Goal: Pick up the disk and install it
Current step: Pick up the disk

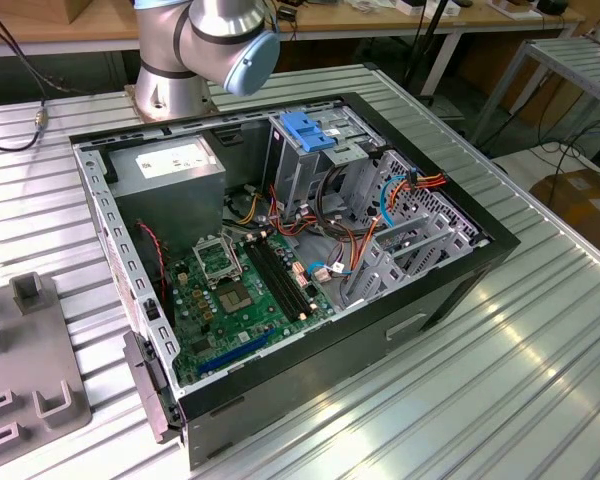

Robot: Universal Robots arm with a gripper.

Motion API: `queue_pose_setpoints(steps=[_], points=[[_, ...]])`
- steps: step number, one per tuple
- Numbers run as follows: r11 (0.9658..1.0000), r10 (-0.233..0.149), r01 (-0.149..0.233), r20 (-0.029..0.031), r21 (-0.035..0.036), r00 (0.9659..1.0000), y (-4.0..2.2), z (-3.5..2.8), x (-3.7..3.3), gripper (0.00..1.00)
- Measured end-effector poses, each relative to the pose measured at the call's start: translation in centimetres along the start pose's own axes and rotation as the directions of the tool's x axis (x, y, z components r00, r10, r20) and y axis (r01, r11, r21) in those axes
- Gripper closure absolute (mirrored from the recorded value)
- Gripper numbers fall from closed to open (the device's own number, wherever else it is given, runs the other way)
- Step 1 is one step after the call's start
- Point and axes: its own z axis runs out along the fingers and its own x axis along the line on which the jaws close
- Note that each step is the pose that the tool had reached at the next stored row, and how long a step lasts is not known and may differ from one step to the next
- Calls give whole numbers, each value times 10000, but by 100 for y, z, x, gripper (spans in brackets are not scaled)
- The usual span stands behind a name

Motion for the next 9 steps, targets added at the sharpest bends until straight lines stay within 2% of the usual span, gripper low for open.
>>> queue_pose_setpoints(steps=[4, 9], points=[[10000, 1, -1, 1, -4, 10000, 2, 63, 8, 34], [10000, 1, -1, 0, -5, 10000, 2, 63, 8, 34]])
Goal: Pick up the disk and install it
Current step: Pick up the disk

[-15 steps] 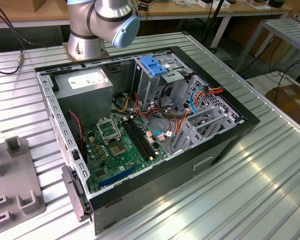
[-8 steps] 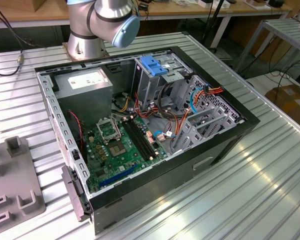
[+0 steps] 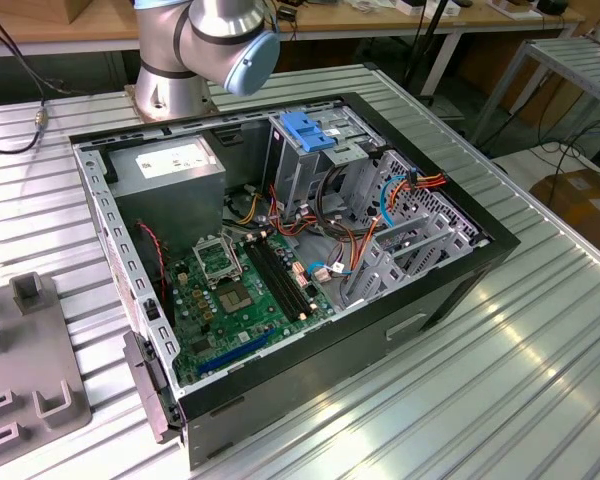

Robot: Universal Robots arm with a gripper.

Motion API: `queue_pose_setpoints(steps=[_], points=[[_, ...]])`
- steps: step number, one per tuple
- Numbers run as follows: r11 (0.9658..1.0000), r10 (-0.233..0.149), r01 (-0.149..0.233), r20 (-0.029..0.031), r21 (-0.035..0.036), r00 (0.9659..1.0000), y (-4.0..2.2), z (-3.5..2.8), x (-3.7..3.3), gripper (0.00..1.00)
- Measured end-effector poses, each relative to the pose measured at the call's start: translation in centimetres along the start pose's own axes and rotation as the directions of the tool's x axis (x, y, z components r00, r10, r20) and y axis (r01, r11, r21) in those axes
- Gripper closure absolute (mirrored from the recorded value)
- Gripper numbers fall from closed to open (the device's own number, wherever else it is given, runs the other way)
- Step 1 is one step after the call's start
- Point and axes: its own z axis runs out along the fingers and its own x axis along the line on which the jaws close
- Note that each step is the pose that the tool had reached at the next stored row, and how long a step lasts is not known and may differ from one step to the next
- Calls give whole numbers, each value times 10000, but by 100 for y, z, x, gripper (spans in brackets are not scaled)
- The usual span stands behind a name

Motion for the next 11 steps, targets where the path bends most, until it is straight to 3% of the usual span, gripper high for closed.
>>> queue_pose_setpoints(steps=[4, 11], points=[[10000, 0, 0, 1, 1, 10000, -1, 45, 2, 34], [10000, 0, 0, 1, -6, 10000, 12, 197, 28, 34]])
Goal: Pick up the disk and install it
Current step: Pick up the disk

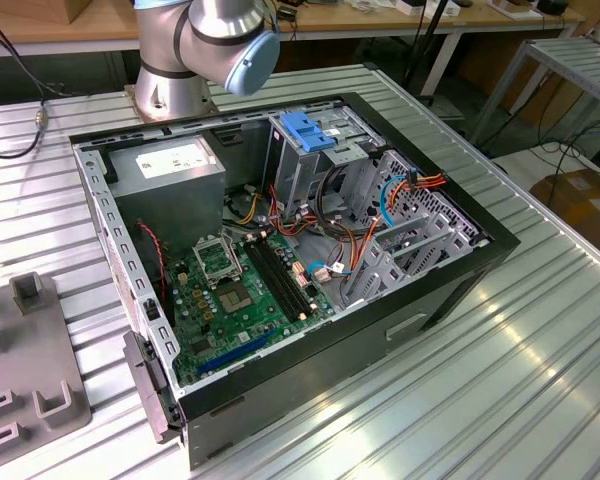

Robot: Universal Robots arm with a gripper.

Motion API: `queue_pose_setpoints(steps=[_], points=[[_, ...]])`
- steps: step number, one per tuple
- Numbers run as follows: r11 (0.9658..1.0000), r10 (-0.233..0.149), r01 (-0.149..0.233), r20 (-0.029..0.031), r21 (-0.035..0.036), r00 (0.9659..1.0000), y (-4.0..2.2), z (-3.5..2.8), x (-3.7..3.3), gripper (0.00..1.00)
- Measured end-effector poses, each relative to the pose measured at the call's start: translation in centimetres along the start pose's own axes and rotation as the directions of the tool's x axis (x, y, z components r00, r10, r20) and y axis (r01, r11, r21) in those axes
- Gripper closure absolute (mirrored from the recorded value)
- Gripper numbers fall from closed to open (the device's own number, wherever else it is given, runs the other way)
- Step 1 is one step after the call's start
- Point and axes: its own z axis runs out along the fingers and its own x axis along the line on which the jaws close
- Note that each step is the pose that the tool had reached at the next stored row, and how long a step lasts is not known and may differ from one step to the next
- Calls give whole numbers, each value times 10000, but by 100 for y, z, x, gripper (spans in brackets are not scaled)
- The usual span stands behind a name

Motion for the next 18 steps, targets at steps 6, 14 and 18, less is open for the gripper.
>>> queue_pose_setpoints(steps=[6, 14, 18], points=[[10000, 0, 0, 26, -3, 10000, 23, 92, 6, 43], [10000, -1, 1, 37, -5, 10000, 47, 156, 9, 58], [10000, 0, 1, 37, -5, 10000, 47, 161, 9, 58]])
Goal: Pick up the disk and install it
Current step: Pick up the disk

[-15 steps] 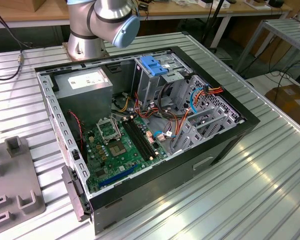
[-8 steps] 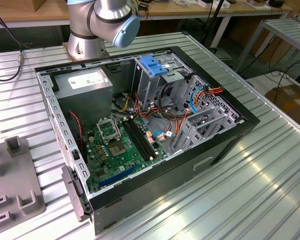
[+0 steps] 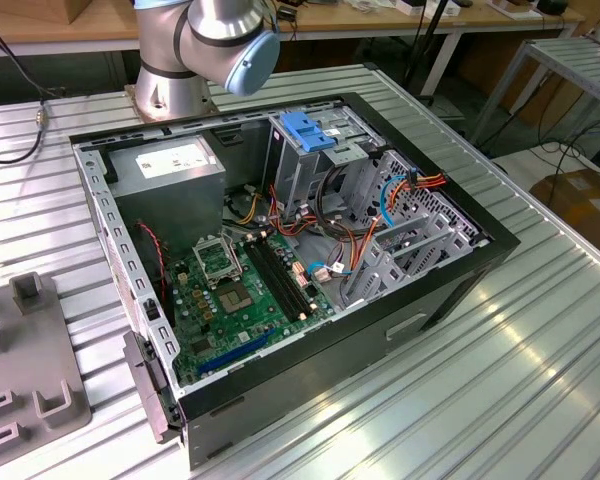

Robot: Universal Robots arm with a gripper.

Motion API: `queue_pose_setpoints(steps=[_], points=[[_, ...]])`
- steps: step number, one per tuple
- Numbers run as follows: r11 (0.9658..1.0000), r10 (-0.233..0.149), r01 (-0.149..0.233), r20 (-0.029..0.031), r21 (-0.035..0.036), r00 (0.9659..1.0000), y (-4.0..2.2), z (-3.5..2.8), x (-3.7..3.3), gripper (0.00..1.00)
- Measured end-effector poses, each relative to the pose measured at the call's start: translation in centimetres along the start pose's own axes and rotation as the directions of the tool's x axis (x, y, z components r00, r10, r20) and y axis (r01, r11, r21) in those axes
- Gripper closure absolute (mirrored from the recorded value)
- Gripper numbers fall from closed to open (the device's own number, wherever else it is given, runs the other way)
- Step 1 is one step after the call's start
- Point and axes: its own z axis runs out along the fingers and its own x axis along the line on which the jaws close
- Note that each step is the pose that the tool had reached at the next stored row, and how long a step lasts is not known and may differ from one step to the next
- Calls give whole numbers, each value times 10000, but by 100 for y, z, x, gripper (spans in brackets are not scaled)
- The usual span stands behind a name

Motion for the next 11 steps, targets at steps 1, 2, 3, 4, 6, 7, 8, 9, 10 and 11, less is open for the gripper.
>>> queue_pose_setpoints(steps=[1, 2, 3, 4, 6, 7, 8, 9, 10, 11], points=[[10000, 0, 0, 0, 0, 10000, 0, 1, 0, 58], [10000, 0, 0, -1, 1, 10000, -1, 2, 0, 58], [10000, 1, -1, 0, 3, 10000, -2, 4, -1, 58], [10000, 1, -1, 0, 2, 10000, -3, 4, 0, 58], [10000, 0, 0, -1, 1, 10000, -6, 4, 0, 58], [10000, 0, 0, -1, 2, 10000, -8, 5, 0, 58], [10000, 0, 0, -1, 1, 10000, -9, 6, 0, 58], [10000, 0, 0, -2, 1, 10000, -11, 7, 0, 58], [10000, 0, 0, -1, 1, 10000, -14, 8, 0, 58], [10000, 0, 0, -1, 2, 10000, -16, 9, 0, 58]])
